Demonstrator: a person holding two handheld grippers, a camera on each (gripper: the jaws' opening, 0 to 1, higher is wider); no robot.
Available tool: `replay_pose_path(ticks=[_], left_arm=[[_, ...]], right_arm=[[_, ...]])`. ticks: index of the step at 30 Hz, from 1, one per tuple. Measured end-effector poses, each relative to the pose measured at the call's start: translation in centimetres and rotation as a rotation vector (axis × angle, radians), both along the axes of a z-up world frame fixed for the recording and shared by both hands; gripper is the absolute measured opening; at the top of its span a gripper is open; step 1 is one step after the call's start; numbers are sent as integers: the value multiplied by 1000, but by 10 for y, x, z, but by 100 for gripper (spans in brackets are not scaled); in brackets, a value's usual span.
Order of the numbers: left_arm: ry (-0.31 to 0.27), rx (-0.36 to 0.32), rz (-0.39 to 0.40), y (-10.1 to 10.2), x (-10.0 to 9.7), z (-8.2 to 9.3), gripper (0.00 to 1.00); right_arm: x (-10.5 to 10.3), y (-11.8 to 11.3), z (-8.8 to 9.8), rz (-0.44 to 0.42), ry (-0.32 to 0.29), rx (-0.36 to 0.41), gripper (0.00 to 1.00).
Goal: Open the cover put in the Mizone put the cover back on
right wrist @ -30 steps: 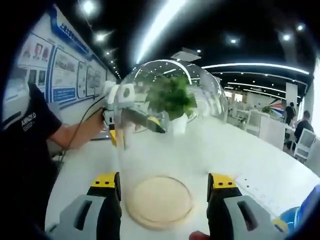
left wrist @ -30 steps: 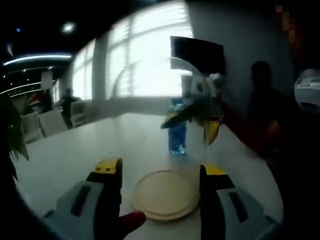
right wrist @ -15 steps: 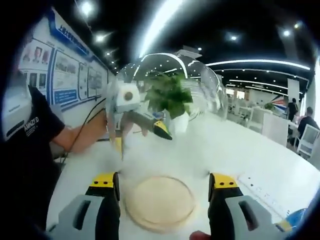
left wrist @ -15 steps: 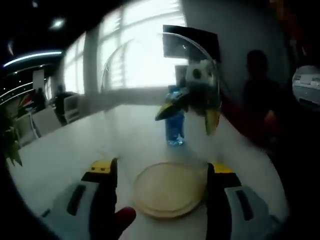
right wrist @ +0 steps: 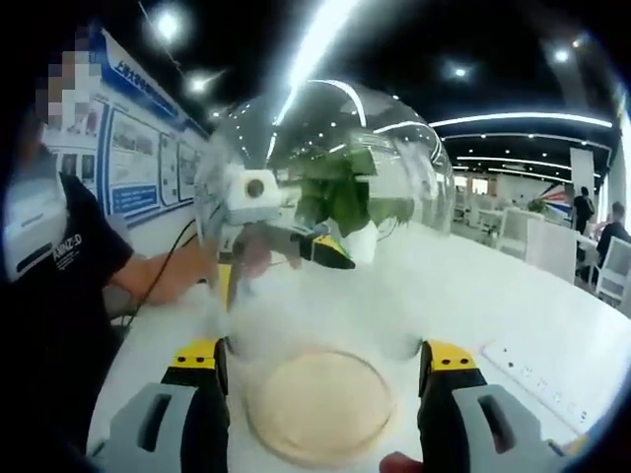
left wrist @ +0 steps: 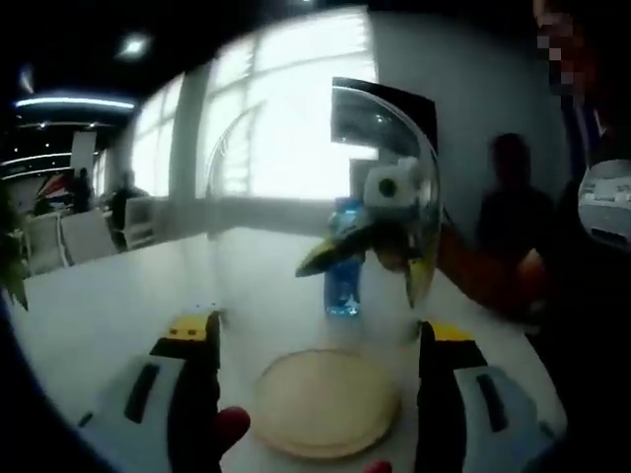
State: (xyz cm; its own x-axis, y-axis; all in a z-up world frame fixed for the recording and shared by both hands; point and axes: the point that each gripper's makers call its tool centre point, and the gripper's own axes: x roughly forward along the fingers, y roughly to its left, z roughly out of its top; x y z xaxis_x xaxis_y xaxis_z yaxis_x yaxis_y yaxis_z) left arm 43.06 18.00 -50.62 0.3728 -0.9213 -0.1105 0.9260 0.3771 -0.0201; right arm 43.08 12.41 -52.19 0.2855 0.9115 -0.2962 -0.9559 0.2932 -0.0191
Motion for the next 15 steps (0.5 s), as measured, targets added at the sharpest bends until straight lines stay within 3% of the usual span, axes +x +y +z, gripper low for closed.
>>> replay_pose_path(ticks=[3, 9, 15], left_arm=[[9, -16, -3, -1, 0, 0, 72], [-30, -15, -9, -2, 2, -2, 72], [-21, -17, -25, -3, 3, -3, 72]], right_arm=[[0, 1, -1, 8, 4, 19, 73], [-1, 3, -2, 20, 2, 37, 74], [-2, 5, -3, 17, -2, 40, 75]])
